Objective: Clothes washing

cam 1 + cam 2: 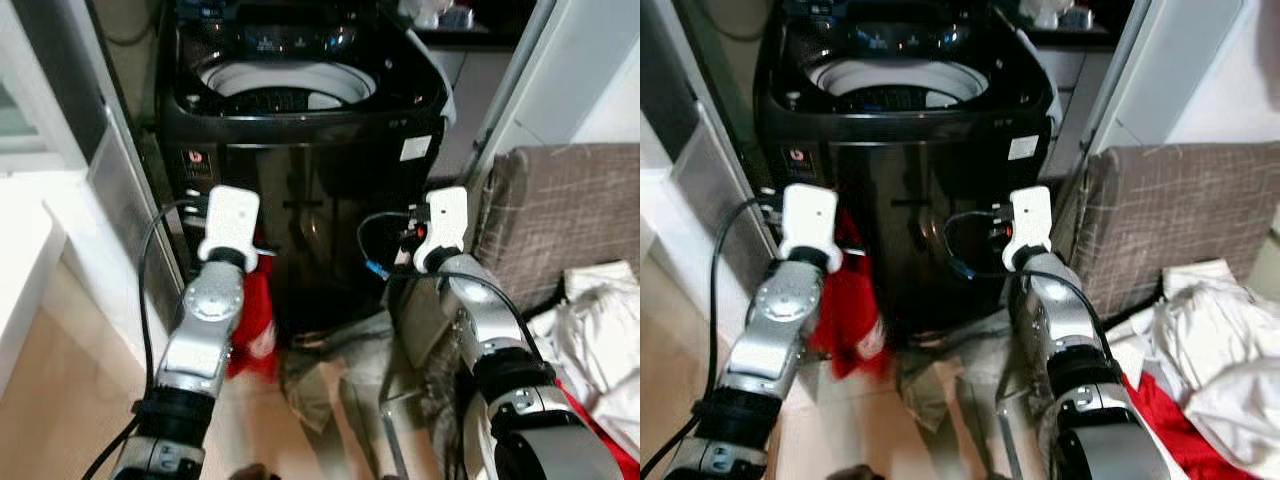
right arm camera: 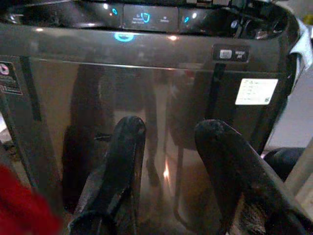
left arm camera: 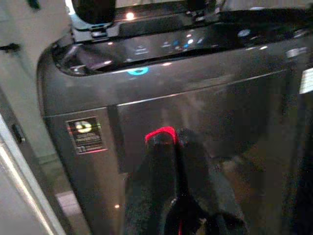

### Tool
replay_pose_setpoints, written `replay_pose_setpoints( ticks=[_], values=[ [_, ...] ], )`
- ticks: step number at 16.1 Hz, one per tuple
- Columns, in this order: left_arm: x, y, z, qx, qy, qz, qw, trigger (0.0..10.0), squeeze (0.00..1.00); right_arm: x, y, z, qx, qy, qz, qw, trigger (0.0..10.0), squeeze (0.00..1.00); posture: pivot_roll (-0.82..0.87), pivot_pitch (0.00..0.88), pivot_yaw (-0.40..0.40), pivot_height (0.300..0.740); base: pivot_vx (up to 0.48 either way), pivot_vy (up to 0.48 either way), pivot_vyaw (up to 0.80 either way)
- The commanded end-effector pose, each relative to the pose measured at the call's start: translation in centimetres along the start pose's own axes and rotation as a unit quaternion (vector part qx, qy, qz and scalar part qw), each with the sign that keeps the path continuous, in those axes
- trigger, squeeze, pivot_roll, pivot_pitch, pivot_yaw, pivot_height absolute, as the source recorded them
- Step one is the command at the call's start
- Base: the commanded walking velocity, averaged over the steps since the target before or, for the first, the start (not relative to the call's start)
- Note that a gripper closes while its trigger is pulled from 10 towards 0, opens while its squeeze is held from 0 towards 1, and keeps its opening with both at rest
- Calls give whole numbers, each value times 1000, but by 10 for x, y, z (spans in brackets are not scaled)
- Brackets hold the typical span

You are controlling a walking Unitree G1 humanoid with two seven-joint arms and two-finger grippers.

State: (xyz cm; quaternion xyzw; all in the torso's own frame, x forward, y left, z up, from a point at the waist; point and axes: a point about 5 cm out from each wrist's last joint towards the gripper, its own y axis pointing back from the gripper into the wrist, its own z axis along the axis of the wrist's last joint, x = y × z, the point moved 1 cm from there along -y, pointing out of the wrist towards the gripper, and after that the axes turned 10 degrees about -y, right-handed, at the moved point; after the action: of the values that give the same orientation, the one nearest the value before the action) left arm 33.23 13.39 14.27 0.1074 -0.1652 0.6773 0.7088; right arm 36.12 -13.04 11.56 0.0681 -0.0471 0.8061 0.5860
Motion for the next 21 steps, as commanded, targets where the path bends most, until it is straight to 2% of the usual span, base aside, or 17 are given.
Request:
replay_pose_setpoints(
  ticks=[1,6,8,9,10,13,15,16,19,20,21],
  values=[
    [2,-1,17,-49,20,-11,999,10000,0,-4,-2,7,-7,6,-7,1000,10000,0,-33,0,-55,727,251,0,0],
    [0,-2,22,-50,25,-9,998,10000,0,-3,-4,10,-16,4,-4,1000,10000,0,-36,0,-52,727,480,0,0],
    [2,-1,26,-65,9,-2,998,10000,0,-6,-4,21,-46,20,-14,999,10000,0,-35,0,-52,727,480,0,463],
    [7,-2,35,-89,-12,8,996,10000,0,-7,-6,39,-90,46,-24,995,10000,0,-37,0,-52,727,480,0,0],
    [9,-2,39,-100,-22,12,995,10000,0,-7,-6,47,-106,56,-28,992,10000,0,-37,0,-52,727,480,0,0],
    [17,-6,82,-190,-67,-8,979,10000,0,-9,-8,87,-193,69,-41,978,10000,0,-34,0,-52,727,480,0,0],
    [18,-9,104,-226,-54,-40,972,10000,0,-10,-6,100,-226,86,-56,969,10000,0,-31,0,-54,727,480,0,0],
    [20,-10,126,-264,-53,-64,961,10000,0,-12,-5,107,-244,87,-68,963,10000,0,-31,0,-52,727,480,0,0],
    [30,-20,170,-320,-60,-97,941,10000,0,-21,-2,106,-247,88,-94,961,10000,0,-37,0,-42,727,480,0,0],
    [40,-29,192,-339,-81,-107,931,10000,0,-24,2,102,-245,90,-99,960,10000,0,-40,0,-37,727,480,0,0],
    [56,-39,209,-349,-98,-94,927,10000,0,-24,5,99,-245,90,-99,960,10000,0,-45,0,-26,727,480,0,0]
  ],
)
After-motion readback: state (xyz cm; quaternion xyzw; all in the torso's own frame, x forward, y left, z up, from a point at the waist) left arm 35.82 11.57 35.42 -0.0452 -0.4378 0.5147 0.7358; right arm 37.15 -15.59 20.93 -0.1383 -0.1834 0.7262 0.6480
